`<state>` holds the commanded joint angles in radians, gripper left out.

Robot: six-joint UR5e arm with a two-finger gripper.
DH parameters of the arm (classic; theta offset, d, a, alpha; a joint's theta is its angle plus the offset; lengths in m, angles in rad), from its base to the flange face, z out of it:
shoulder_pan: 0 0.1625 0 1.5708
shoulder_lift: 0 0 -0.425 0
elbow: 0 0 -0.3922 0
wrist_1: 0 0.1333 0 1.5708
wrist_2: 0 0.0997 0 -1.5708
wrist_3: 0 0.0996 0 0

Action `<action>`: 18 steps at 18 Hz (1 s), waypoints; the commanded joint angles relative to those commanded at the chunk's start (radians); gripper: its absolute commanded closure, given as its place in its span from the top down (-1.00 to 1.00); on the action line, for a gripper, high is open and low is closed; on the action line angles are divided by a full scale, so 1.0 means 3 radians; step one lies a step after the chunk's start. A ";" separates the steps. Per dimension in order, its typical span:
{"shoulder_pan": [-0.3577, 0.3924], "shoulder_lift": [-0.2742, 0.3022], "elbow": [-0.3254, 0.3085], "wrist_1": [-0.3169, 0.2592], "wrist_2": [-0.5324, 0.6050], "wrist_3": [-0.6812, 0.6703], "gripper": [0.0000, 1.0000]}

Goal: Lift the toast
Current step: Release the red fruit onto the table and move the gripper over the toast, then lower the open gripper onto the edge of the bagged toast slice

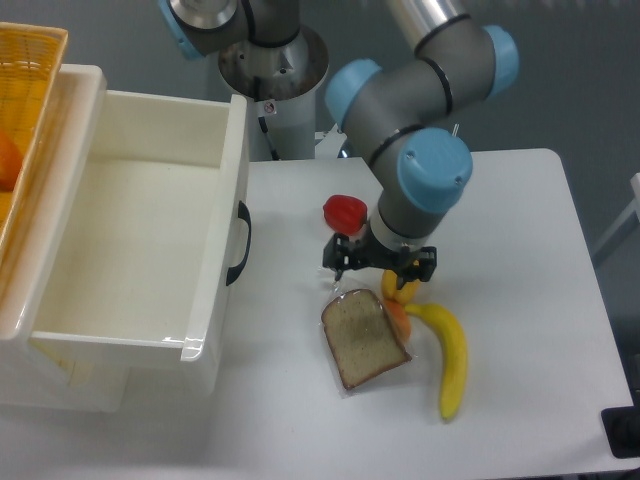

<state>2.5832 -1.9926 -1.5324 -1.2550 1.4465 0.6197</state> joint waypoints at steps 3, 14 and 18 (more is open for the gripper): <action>0.0025 -0.0138 0.0020 0.0082 0.0000 -0.0056 1.00; 0.0113 -0.0353 0.0072 0.0123 -0.0261 -0.0118 1.00; 0.0113 -0.0424 0.0087 0.0144 -0.0261 -0.0092 1.00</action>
<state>2.6170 -2.1199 -1.5064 -1.2119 1.3683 0.5921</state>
